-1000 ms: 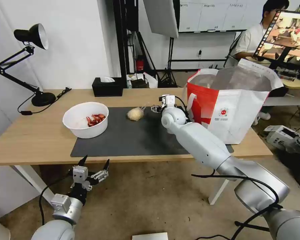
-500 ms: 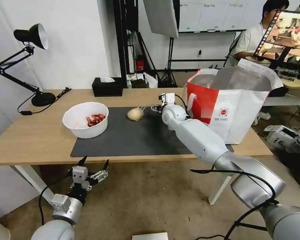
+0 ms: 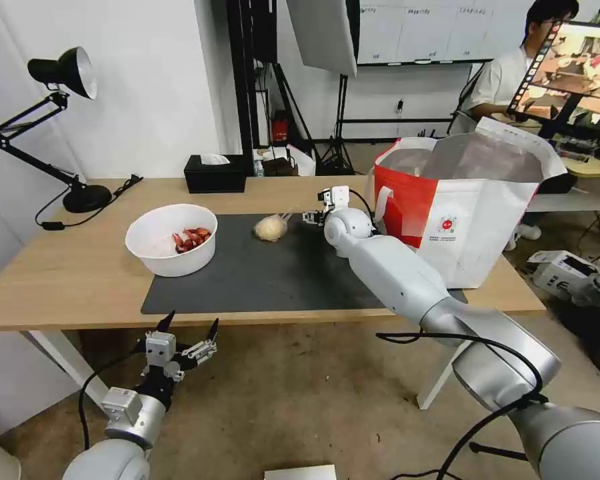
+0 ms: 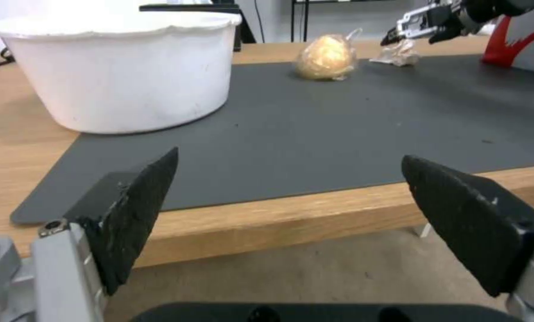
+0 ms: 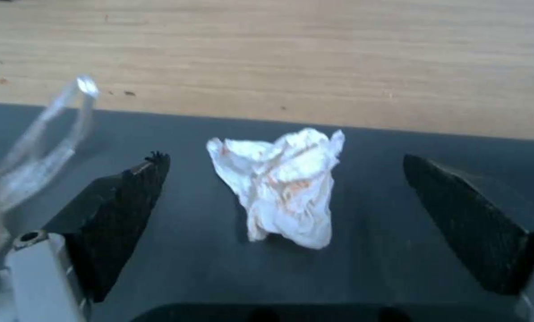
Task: Pick up the trash from the table and place it into the takeout bag.
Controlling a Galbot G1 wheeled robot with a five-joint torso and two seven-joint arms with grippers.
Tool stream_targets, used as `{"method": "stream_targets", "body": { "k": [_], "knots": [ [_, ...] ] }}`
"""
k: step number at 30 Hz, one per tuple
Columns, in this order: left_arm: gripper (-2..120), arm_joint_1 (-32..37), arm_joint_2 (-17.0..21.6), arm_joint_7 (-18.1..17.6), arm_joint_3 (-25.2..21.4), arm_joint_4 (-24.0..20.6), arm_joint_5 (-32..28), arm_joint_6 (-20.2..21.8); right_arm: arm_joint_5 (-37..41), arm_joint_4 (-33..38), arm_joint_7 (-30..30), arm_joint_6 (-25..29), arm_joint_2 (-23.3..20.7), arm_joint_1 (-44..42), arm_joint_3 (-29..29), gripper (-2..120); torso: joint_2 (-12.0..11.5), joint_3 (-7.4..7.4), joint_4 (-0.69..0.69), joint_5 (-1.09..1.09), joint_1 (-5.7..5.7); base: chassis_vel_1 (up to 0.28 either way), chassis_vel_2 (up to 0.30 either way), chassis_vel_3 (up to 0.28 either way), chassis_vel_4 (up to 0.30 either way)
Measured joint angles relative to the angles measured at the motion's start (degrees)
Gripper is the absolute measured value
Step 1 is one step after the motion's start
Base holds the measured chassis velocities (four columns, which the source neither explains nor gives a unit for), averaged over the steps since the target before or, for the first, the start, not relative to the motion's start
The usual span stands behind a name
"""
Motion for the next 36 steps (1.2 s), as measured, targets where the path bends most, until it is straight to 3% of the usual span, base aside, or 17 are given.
{"method": "stream_targets", "body": {
  "k": [10, 36],
  "knots": [
    [100, -0.26, 0.09, 0.0, 0.09, -0.23, -0.5, 0.46, -1.04, -1.81, -0.82, -0.13, 0.67, 0.73, 0.14, 100, 0.0, 0.0, 0.0, 0.0, 0.0, 0.0, 0.0, 0.0, 0.0],
    [100, 0.05, 0.05, 0.06, 0.2, -0.64, -0.86, 0.7, -4.36, -6.91, -9.57, -0.74, 1.34, 1.37, 1.5, 100, 0.0, 0.0, 0.0, 0.0, 0.0, 0.0, 0.0, 0.0, 0.0]
  ]
}}
